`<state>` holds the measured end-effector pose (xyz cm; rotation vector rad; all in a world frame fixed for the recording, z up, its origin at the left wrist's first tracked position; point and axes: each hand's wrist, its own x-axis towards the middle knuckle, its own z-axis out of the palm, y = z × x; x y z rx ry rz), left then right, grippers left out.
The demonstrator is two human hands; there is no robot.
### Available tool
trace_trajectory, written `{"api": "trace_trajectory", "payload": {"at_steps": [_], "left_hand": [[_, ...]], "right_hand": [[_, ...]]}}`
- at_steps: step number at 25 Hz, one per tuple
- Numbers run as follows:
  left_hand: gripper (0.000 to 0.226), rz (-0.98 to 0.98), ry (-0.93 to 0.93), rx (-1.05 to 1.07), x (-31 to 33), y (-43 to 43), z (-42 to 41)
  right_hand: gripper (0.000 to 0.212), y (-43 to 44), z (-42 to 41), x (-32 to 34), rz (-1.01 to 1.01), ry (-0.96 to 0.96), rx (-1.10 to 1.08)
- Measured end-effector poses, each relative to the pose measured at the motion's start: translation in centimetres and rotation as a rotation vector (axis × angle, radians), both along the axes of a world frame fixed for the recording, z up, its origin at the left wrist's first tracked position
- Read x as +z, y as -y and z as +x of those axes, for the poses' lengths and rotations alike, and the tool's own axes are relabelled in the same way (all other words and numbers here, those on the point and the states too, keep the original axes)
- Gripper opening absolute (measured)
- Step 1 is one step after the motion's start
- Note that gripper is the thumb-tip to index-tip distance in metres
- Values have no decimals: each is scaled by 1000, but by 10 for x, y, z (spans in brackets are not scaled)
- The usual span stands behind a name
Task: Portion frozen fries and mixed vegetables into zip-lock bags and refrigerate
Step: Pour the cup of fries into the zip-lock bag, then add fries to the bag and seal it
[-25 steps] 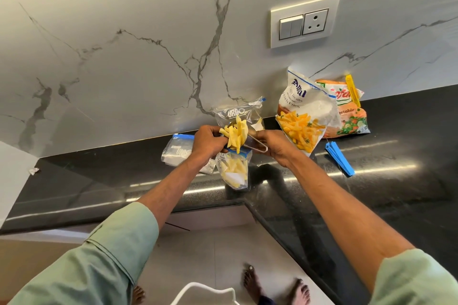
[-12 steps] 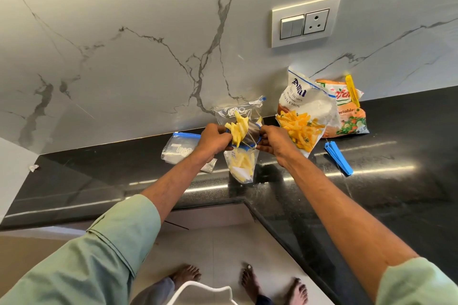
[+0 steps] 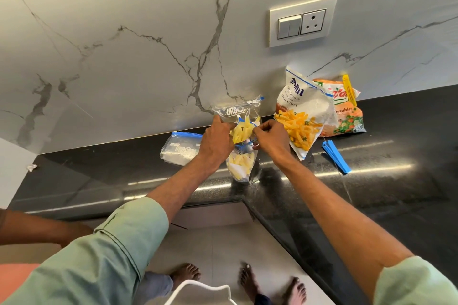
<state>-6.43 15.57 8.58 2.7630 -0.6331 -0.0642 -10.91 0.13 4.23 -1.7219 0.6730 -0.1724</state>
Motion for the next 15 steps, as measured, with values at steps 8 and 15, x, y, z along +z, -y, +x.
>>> {"api": "trace_trajectory", "payload": {"at_steps": [8, 15], "left_hand": [[32, -126, 45, -37, 8, -4, -5], [37, -81, -209, -107, 4, -6, -14]], "right_hand": [[10, -8, -2, 13, 118, 43, 46], [6, -6, -6, 16, 63, 27, 52]]}}
